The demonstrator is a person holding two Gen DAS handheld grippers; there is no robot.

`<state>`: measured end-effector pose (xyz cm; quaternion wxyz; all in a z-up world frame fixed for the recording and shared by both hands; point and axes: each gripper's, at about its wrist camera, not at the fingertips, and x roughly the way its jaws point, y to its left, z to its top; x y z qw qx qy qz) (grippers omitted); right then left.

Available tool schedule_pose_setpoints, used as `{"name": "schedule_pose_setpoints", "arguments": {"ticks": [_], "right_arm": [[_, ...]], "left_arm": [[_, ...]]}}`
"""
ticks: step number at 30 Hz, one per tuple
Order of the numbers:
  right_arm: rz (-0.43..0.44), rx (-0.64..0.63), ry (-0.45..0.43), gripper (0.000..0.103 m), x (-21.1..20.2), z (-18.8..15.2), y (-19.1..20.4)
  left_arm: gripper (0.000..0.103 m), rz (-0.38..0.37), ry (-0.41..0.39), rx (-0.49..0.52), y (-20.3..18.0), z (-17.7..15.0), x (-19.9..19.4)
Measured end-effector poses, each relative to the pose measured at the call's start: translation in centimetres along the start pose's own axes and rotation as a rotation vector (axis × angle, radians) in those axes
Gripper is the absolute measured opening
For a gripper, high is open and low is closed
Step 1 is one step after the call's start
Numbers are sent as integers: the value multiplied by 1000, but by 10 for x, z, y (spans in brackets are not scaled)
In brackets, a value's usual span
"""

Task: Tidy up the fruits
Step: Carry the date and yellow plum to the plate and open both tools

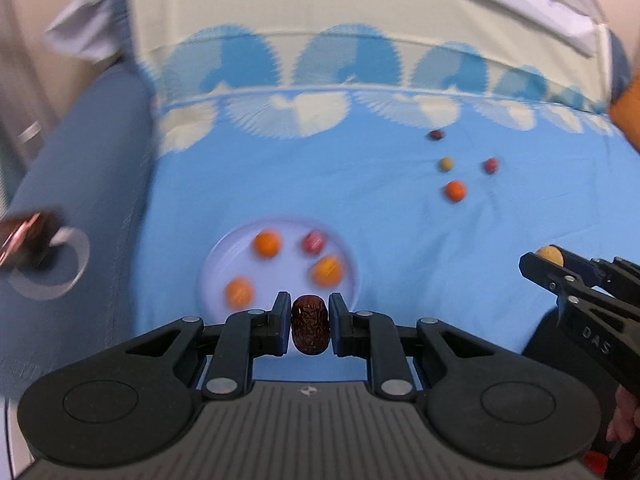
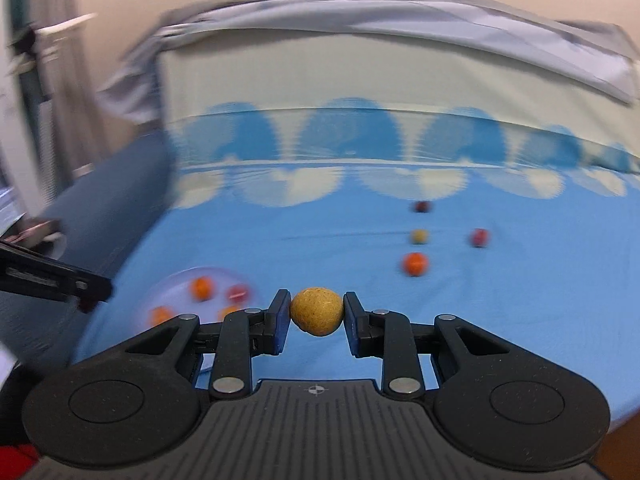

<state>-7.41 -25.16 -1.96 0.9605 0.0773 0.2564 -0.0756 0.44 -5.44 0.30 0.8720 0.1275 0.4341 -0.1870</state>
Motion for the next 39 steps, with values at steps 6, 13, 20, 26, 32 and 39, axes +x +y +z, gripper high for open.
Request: {"name": "schedule_pose_setpoints", "arguments": {"ticks": [6,13,20,26,32,39], "right_arm": [[109,-149,113,30,-8,-22,54],[97,-227,63,30,-35,-28,81],[78,-236,61,30,-42,-32,86],[77,-265,57,30,-44,-31,92],[73,-274,63,30,-45,-32,95],[72,-274,73,30,-41,-31,94]], "left_arm": [[22,42,-7,-32,23,-51,-28],[22,61,-57,-83,40,-69,-53],[22,49,-86,-78,41,-74,-62],[22,42,-90,-81,46,-77,-63],[22,33,-83,-90,50,-77,-60],[22,23,-61,-99,53,-78,-53]]}}
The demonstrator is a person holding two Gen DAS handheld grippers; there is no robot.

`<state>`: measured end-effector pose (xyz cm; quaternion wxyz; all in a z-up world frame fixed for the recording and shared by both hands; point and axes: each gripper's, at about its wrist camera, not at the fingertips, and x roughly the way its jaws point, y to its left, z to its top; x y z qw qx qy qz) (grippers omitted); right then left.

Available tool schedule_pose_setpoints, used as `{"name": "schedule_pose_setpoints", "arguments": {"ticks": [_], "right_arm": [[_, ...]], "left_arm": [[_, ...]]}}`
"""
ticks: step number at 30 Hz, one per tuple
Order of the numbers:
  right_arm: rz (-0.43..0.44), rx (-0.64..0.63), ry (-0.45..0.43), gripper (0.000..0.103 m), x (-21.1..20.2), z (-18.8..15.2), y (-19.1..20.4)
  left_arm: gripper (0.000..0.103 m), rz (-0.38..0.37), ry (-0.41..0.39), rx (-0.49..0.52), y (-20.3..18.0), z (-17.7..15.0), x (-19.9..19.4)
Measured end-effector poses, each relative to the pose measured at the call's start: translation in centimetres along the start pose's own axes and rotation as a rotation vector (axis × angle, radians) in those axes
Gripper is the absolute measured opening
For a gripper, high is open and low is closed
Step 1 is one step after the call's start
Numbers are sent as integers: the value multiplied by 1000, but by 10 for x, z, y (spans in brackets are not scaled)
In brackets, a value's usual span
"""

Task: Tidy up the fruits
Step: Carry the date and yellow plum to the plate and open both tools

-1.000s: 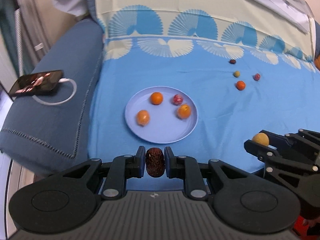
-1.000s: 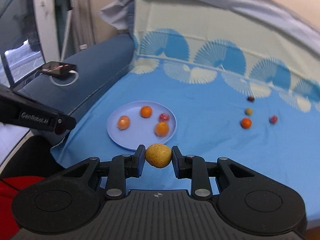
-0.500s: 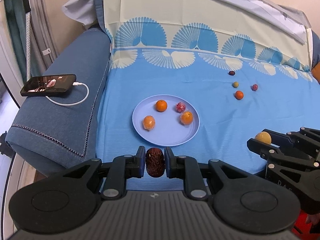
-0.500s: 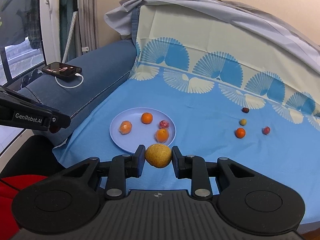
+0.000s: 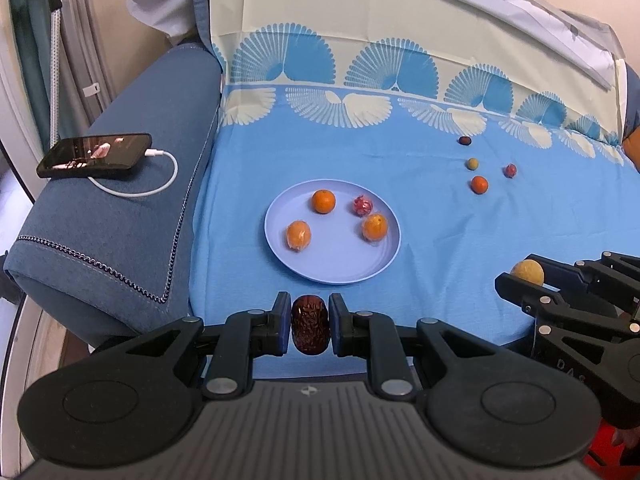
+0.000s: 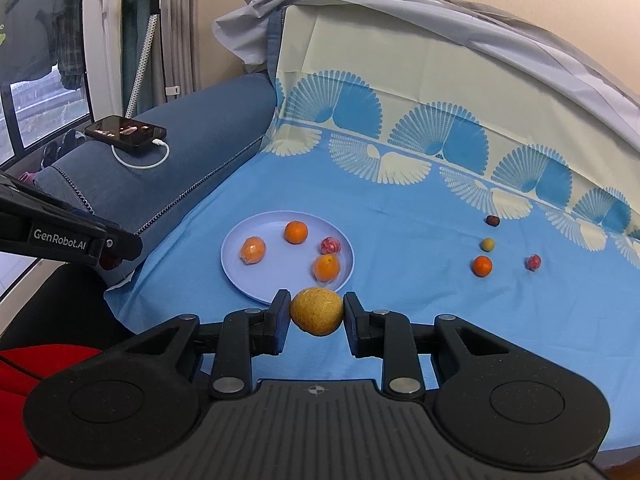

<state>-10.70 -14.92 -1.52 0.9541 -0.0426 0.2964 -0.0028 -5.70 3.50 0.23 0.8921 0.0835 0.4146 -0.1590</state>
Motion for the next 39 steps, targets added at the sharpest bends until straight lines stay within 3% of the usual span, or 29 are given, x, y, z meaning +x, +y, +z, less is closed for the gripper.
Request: {"name": "schedule_pose_setpoints", "arguments": {"ticks": [21,39], "right_arm": [[8,-14,58,30,38,2,1],[64,9,144,30,146,28,-6]], "left_arm": [[22,-52,18,-32,23,18,30],[21,-89,119,6,11,81,143]]}}
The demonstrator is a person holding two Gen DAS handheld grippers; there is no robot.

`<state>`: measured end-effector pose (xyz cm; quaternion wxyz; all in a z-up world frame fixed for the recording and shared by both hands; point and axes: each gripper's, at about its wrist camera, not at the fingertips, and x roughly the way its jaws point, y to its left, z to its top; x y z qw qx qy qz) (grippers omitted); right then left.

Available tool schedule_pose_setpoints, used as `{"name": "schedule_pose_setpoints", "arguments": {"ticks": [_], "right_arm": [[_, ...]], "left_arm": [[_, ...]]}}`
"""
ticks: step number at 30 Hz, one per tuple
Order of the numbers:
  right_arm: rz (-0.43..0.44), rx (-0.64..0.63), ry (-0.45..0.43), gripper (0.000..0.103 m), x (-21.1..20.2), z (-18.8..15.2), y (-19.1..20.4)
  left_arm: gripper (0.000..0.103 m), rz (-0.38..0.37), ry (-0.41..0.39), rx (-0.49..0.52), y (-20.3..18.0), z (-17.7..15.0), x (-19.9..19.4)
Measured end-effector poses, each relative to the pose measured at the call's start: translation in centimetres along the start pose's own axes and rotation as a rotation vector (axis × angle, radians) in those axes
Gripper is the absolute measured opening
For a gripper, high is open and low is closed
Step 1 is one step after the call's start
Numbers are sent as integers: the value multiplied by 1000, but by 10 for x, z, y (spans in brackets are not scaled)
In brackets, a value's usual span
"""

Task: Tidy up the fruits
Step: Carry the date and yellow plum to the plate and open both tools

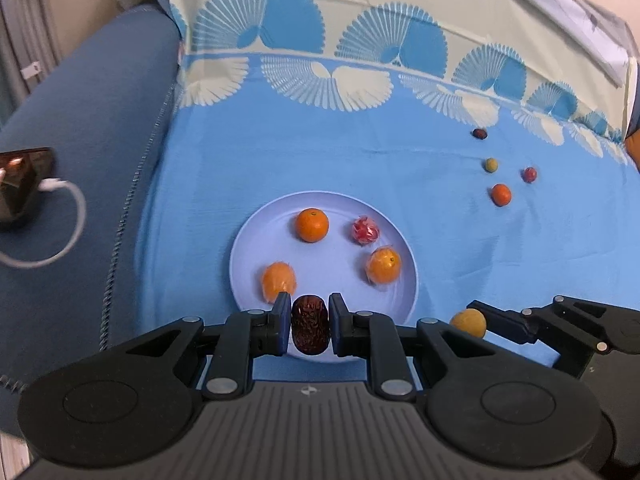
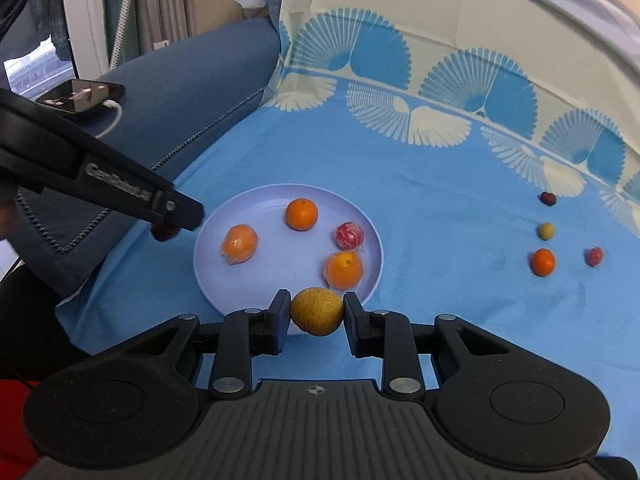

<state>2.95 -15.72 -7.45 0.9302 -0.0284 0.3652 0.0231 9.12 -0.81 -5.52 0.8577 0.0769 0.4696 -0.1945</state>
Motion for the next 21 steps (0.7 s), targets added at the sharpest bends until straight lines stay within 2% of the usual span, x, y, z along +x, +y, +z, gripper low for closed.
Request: {"name": "schedule_pose_setpoints", "arguments": {"ticks": [11,13,14,15,16,17,19,21], "right_arm": [[30,-13,58,30,60,12,-10],[36,-20,61,30,69,14,-10],[49,-16,68,30,72,16,-11],[61,-6,78,32,75,18,-13],[62,11,89,49,78,21,-14],[43,40,86,71,76,24,-17],[1,82,54,87,65,26,-23],[-7,79,54,91,49,24,-25]], "left_arm": [[22,28,56,24,2,28,76],[25,39,60,20,4,31,83],[48,44,65,19,5,33,86],[66,52,64,15,6,35,86],[97,65,53,9,7,36,84],[103,87,18,3,9,35,76],[103,90,-27,19,10,34,62],[103,71,0,51,11,29,50]]}}
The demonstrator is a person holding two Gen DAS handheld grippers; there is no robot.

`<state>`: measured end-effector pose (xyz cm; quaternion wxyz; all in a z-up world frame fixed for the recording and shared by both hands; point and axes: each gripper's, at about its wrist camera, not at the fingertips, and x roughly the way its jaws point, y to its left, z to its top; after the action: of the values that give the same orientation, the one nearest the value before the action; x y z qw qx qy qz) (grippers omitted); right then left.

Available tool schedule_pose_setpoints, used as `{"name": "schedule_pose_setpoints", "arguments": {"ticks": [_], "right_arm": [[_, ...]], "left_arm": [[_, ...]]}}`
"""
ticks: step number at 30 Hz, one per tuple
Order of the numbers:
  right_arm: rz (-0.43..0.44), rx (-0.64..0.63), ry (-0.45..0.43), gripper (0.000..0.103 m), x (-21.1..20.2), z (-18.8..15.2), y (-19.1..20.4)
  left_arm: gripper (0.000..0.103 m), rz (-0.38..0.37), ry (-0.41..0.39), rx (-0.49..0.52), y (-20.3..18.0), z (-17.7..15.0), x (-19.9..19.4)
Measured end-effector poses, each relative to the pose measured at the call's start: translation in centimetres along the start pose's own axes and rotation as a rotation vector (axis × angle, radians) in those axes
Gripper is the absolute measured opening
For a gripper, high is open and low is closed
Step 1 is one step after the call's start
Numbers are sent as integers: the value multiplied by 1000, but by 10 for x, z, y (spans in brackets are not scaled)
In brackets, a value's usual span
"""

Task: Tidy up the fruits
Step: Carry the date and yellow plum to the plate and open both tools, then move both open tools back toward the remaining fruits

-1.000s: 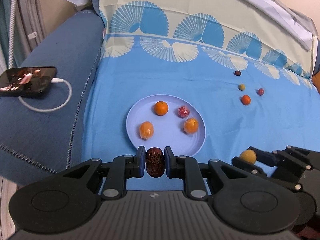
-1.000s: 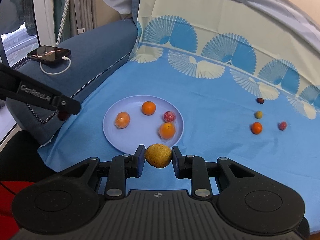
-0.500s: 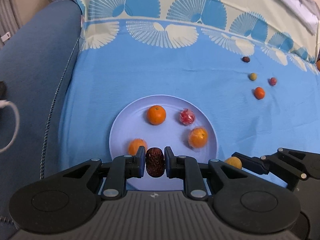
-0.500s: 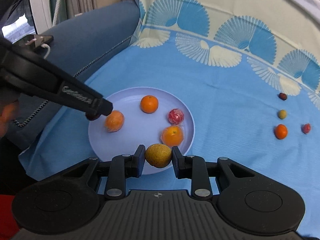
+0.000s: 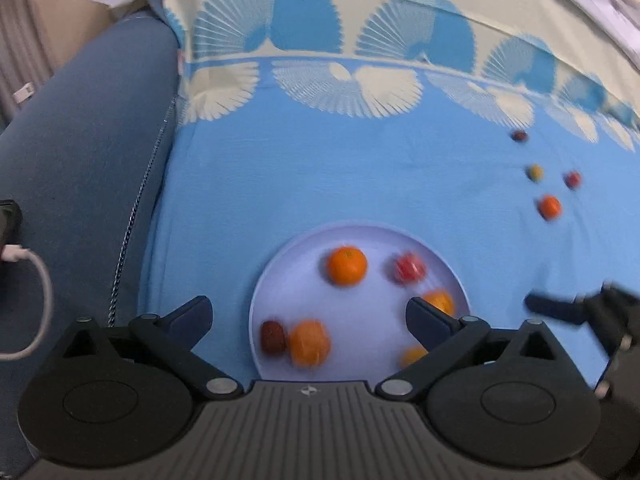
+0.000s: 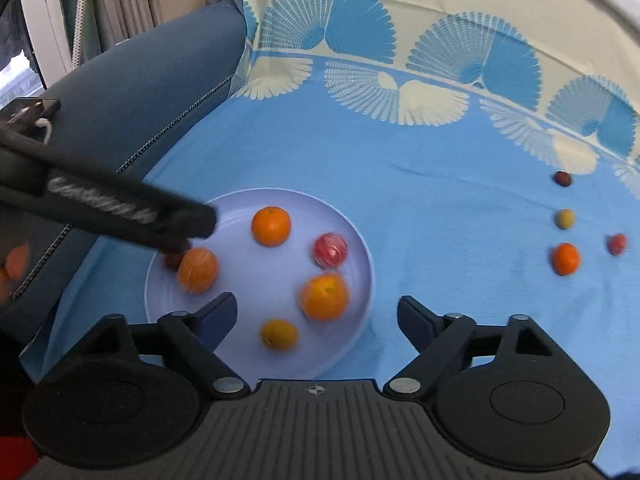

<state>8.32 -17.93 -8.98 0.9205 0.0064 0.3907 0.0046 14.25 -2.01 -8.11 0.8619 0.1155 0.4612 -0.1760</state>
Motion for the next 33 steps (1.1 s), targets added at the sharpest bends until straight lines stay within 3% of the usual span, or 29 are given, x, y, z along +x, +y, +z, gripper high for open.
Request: {"name": "schedule_pose_setpoints", "arguments": {"ticks": [2,7,12,23,33], "right_arm": [[-7,-5,14,97,-17,-10,0],[-29,-10,36,100,-64,-41,0],[-90,17,-52,101,-105,-53,0],[-157,-79,-236,102,-174,-73,18],[-199,-73,-322,102,-208,-88,19]], "left_arm": [[103,12,12,-10,2,-12,-14],[103,33,32,-59,3,-51,-55],[103,-11,28,-103,-4,-79,-93],[103,-18,-188,-48,-43,-95,-172],[103,-34,-248,-16,-57,-102,-202]]}}
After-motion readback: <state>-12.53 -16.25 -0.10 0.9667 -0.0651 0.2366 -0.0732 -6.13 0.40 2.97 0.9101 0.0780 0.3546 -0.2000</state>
